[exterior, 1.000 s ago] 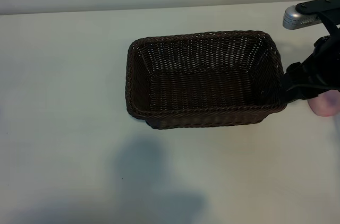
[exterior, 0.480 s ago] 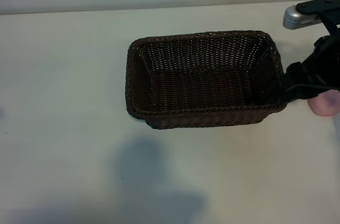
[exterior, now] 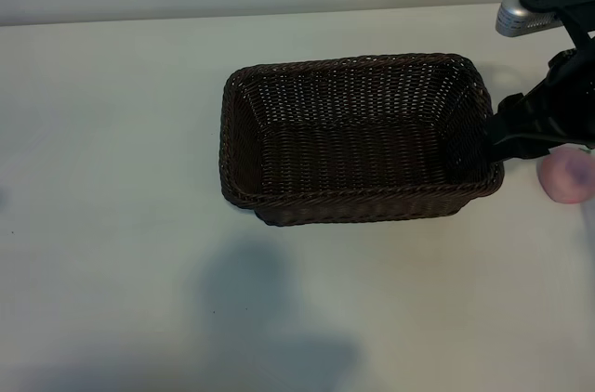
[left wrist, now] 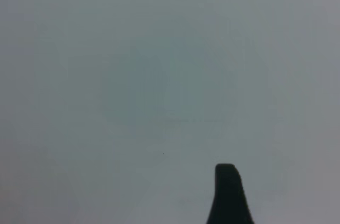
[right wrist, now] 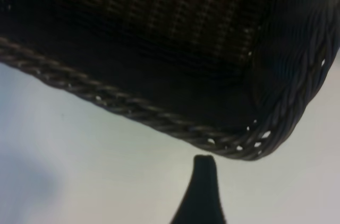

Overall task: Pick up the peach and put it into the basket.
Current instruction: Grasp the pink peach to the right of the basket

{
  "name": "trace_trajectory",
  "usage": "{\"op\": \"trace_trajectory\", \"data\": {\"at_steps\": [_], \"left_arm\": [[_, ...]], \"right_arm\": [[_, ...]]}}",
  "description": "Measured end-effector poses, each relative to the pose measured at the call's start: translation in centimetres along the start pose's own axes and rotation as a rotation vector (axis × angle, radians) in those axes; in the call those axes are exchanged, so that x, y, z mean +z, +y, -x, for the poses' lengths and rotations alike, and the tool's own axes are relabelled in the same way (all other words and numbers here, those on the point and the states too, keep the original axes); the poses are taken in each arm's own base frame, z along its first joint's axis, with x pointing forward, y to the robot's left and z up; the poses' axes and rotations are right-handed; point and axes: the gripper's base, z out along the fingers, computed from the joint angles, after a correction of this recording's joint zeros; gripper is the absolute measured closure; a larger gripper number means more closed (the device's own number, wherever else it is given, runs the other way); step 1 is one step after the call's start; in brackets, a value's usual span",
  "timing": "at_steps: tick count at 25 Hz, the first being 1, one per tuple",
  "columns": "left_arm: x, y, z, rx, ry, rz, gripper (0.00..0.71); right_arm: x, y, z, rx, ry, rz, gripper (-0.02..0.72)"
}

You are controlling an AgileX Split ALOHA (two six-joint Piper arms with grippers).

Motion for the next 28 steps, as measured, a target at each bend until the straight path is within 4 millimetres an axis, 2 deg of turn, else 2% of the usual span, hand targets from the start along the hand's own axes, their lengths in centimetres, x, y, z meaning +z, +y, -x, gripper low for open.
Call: {"op": "trace_trajectory", "data": {"at_steps": [28], "left_arm": [[0.00,-0.04,-0.02,-0.008,0.002,-0.005,0.209]], "right_arm": [[0.00,-0.04,0.30,0.006,-0.033,-0.004,0.109]]}}
